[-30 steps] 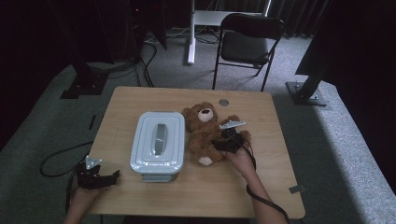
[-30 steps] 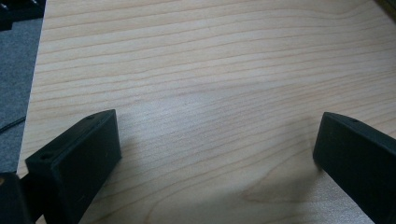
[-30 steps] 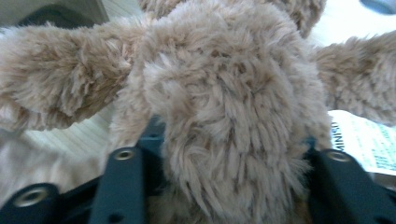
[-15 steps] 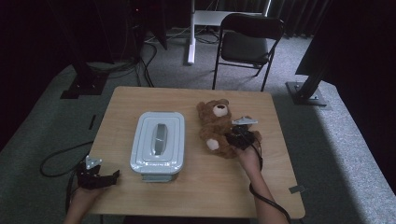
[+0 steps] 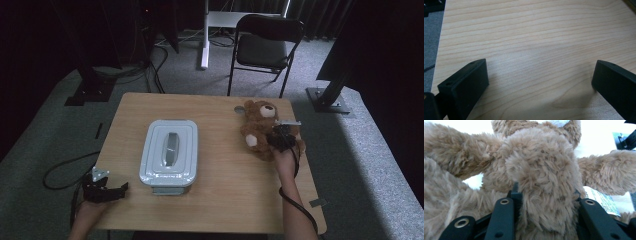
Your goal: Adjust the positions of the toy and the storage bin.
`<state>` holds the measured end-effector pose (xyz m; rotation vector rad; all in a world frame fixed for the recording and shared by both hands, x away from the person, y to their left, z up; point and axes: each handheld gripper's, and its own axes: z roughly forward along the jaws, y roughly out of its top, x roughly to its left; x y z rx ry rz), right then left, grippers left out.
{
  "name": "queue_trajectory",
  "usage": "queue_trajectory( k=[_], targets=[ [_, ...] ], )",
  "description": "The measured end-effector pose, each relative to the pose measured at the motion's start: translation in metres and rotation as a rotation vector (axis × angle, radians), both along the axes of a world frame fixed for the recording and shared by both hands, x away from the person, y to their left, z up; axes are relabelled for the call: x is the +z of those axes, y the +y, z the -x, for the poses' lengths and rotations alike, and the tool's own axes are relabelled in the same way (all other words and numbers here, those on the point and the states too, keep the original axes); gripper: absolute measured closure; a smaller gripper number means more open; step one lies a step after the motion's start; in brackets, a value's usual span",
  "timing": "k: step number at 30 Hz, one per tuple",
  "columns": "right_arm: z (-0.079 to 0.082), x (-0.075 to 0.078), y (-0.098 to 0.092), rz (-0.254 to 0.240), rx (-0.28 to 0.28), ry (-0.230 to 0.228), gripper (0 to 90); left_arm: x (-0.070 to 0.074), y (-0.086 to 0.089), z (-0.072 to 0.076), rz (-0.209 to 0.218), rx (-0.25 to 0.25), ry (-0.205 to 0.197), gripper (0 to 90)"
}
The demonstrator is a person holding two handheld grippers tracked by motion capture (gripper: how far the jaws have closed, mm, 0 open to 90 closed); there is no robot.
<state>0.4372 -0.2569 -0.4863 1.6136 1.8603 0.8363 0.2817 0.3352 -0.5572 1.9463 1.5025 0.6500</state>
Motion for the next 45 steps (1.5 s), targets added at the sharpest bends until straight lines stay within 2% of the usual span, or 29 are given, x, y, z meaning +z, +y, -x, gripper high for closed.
queue_trajectory(
  k=[4, 5, 9, 11, 13, 15, 22, 25, 28, 33, 35, 37, 38, 40, 42, 45],
  targets=[
    [-0.010, 0.001, -0.005, 0.000, -0.025, 0.004, 62.7, 0.000, 0.000, 0.000, -0.001, -0.002, 0.001, 1.4],
    [-0.019, 0.002, -0.009, -0.001, -0.043, 0.013, 62.1, 0.000, 0.000, 0.000, 0.000, -0.002, 0.000, 1.4],
    [-0.033, 0.002, -0.016, -0.013, -0.070, 0.021, 61.5, 0.000, 0.000, 0.000, -0.001, -0.002, 0.001, 1.4],
    [-0.040, 0.003, -0.017, -0.003, -0.082, 0.025, 60.9, 0.000, 0.000, 0.000, -0.001, -0.003, 0.001, 1.4],
    [-0.046, 0.002, -0.020, 0.007, -0.082, 0.021, 59.8, 0.000, 0.000, 0.000, -0.001, -0.005, 0.001, 1.4],
    [-0.051, 0.000, -0.024, -0.004, -0.084, 0.016, 58.4, 0.000, 0.000, 0.000, -0.001, -0.005, 0.001, 1.4],
    [-0.064, 0.002, -0.030, -0.004, -0.095, 0.030, 52.2, 0.000, 0.000, 0.000, -0.001, -0.007, 0.001, 1.4],
    [-0.064, 0.005, -0.030, -0.037, -0.080, 0.044, 40.6, 0.000, 0.000, 0.000, -0.001, -0.007, 0.001, 1.4],
    [-0.060, 0.009, -0.027, -0.041, -0.066, 0.046, 30.8, 0.000, 0.000, -0.001, 0.000, -0.008, 0.001, 1.4],
    [-0.052, 0.016, -0.026, -0.041, -0.057, 0.043, 27.7, 0.000, -0.001, 0.000, -0.001, -0.021, 0.002, 1.4],
    [-0.046, 0.023, -0.026, -0.062, -0.059, 0.046, 20.4, 0.000, -0.001, 0.000, -0.001, -0.014, 0.002, 1.4],
    [-0.044, 0.025, -0.026, -0.075, -0.055, 0.042, 19.0, 0.000, -0.002, 0.000, 0.000, -0.008, 0.002, 1.4],
    [-0.039, 0.032, -0.024, -0.101, -0.041, 0.026, 17.3, 0.000, -0.002, 0.000, -0.001, -0.011, 0.002, 1.4],
    [-0.038, 0.034, -0.022, -0.107, -0.035, 0.025, 16.0, 0.000, -0.002, 0.001, 0.002, -0.023, 0.001, 1.3],
    [-0.031, 0.044, -0.014, -0.122, 0.001, -0.003, 12.8, 0.000, -0.002, 0.000, 0.010, -0.025, 0.000, 1.3],
    [-0.025, 0.051, -0.005, -0.117, 0.032, -0.016, 14.2, 0.001, -0.001, -0.002, 0.014, -0.019, 0.006, 1.3]
  ],
)
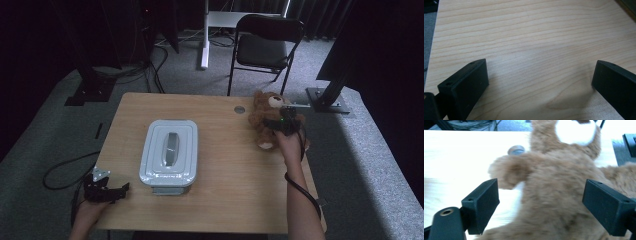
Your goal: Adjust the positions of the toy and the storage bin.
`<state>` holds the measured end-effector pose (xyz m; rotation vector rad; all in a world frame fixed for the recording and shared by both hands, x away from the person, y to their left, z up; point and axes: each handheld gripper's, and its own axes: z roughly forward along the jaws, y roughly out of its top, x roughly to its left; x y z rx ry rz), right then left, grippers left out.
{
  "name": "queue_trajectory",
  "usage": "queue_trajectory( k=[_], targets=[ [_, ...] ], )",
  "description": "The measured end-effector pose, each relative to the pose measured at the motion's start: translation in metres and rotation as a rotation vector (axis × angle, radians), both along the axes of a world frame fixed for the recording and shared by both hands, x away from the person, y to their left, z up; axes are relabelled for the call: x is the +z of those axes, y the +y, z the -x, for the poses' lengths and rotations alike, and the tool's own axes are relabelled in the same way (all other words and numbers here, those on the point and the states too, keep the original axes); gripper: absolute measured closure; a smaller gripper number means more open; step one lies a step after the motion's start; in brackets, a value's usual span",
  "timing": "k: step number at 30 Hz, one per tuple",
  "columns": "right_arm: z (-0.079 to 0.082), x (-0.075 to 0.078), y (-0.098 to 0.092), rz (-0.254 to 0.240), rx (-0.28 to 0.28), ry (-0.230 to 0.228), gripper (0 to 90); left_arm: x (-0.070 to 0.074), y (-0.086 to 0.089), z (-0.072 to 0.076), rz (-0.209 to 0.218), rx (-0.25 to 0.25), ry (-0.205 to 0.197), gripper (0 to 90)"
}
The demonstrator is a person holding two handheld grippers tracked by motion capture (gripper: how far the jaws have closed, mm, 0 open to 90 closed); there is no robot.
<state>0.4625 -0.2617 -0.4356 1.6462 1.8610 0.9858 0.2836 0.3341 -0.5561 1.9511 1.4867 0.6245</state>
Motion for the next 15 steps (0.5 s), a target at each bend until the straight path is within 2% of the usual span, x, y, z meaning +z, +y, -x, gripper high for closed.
queue_trajectory(
  k=[4, 6, 7, 10, 12, 15],
  targets=[
    [0.010, 0.007, 0.021, 0.023, 0.059, -0.041, 13.2, 0.001, 0.002, -0.003, 0.014, 0.004, 0.005, 1.3],
    [0.012, 0.008, 0.030, 0.024, 0.101, -0.045, 13.2, 0.002, 0.001, -0.004, 0.018, 0.002, 0.005, 1.3],
    [0.014, 0.007, 0.039, 0.029, 0.121, -0.045, 13.1, 0.002, 0.001, -0.005, 0.015, 0.000, 0.005, 1.3],
    [0.016, 0.005, 0.047, 0.023, 0.137, -0.054, 12.9, 0.005, 0.000, -0.008, 0.012, 0.000, -0.002, 1.3],
    [0.018, -0.001, 0.058, 0.000, 0.166, -0.067, 12.7, 0.007, 0.000, -0.009, 0.015, 0.000, -0.011, 1.3],
    [0.018, -0.006, 0.066, 0.012, 0.191, -0.058, 12.3, 0.010, -0.002, -0.012, 0.008, -0.006, -0.016, 1.3]
  ],
)
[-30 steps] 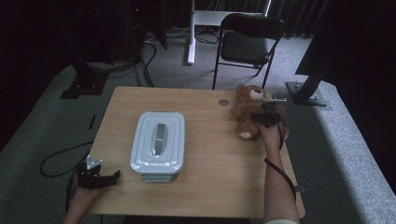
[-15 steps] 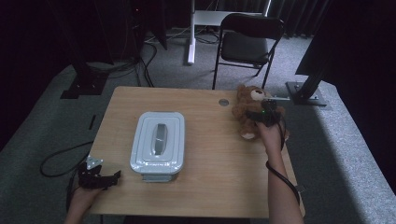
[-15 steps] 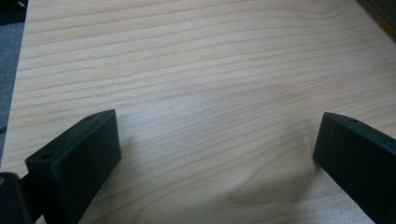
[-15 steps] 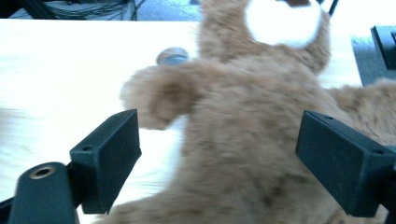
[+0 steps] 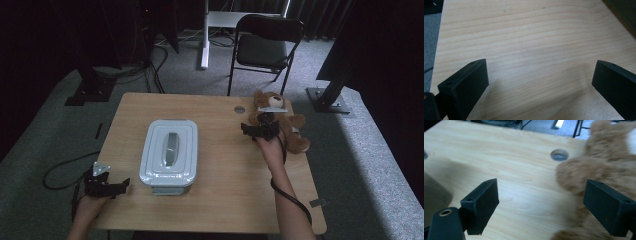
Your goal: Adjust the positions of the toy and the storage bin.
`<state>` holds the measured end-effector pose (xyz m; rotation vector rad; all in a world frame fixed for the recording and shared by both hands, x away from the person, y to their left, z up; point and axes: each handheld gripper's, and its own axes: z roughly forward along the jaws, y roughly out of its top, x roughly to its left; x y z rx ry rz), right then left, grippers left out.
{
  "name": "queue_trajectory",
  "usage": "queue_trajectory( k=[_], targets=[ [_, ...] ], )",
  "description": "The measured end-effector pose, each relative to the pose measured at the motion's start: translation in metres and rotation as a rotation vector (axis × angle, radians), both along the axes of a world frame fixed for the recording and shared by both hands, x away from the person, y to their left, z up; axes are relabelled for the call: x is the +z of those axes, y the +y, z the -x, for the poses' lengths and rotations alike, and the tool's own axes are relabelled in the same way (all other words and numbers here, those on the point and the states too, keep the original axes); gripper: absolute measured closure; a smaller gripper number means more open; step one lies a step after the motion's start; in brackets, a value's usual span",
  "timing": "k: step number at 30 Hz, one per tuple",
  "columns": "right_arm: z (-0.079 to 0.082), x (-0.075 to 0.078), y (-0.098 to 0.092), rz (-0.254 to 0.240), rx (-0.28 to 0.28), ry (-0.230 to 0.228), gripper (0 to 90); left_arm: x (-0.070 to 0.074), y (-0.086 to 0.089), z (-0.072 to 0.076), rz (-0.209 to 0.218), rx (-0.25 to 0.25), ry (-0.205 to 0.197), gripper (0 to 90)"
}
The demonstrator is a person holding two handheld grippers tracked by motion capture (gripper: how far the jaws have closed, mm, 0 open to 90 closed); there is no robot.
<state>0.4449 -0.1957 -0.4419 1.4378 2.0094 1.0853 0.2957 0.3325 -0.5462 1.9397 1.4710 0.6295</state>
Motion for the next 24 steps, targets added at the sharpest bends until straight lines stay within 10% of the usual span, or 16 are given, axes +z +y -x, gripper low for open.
queue_trajectory(
  k=[24],
  targets=[
    [0.010, -0.065, 0.088, -0.010, 0.179, 0.005, 12.2, 0.013, -0.038, -0.042, -0.020, -0.065, -0.046, 1.4]
  ],
)
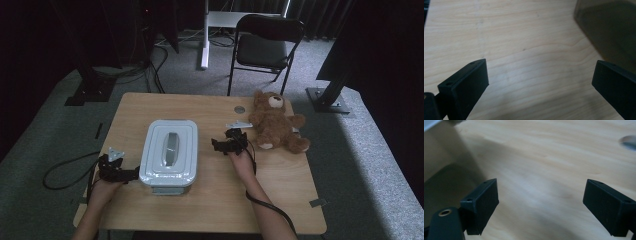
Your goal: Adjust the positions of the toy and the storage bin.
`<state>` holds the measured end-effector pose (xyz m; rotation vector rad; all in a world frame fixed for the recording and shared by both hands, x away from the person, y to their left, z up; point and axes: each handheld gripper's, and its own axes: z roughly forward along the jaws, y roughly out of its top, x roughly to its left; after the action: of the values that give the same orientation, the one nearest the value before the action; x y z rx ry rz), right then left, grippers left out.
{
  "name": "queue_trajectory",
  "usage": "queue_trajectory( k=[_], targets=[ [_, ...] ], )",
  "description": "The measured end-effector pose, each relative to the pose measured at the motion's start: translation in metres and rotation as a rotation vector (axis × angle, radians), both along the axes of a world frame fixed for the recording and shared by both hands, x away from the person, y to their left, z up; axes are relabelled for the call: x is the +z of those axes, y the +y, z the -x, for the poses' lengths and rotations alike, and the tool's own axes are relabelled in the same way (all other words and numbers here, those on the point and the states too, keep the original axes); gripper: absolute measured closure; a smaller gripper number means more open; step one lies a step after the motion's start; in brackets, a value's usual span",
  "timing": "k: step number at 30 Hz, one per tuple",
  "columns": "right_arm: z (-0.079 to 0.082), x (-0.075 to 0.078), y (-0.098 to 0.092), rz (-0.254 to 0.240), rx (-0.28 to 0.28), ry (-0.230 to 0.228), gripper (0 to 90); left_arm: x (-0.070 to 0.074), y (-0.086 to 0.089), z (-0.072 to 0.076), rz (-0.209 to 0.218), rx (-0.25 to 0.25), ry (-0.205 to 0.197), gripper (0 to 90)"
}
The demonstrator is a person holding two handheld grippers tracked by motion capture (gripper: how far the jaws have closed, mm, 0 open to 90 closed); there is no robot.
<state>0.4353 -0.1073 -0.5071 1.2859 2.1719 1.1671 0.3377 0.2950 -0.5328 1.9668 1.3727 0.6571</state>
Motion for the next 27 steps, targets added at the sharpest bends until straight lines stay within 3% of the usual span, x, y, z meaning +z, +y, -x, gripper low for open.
queue_trajectory(
  k=[6, 12, 18, 23, 27],
  targets=[
    [0.007, -0.020, 0.022, 0.009, 0.053, 0.031, 12.2, 0.000, -0.009, -0.005, 0.003, -0.023, -0.002, 1.3],
    [0.015, -0.025, 0.037, 0.012, 0.100, 0.031, 12.2, 0.003, -0.019, -0.004, 0.015, -0.062, -0.010, 1.3],
    [0.020, -0.026, 0.038, -0.001, 0.123, 0.028, 12.2, 0.005, -0.029, 0.000, -0.014, -0.067, -0.017, 1.4],
    [0.022, -0.029, 0.037, 0.031, 0.136, 0.013, 12.2, 0.006, -0.040, 0.005, -0.024, -0.102, -0.013, 1.4],
    [0.022, -0.031, 0.028, 0.010, 0.152, 0.030, 12.2, 0.006, -0.048, 0.006, -0.042, -0.101, -0.023, 1.3]
  ],
)
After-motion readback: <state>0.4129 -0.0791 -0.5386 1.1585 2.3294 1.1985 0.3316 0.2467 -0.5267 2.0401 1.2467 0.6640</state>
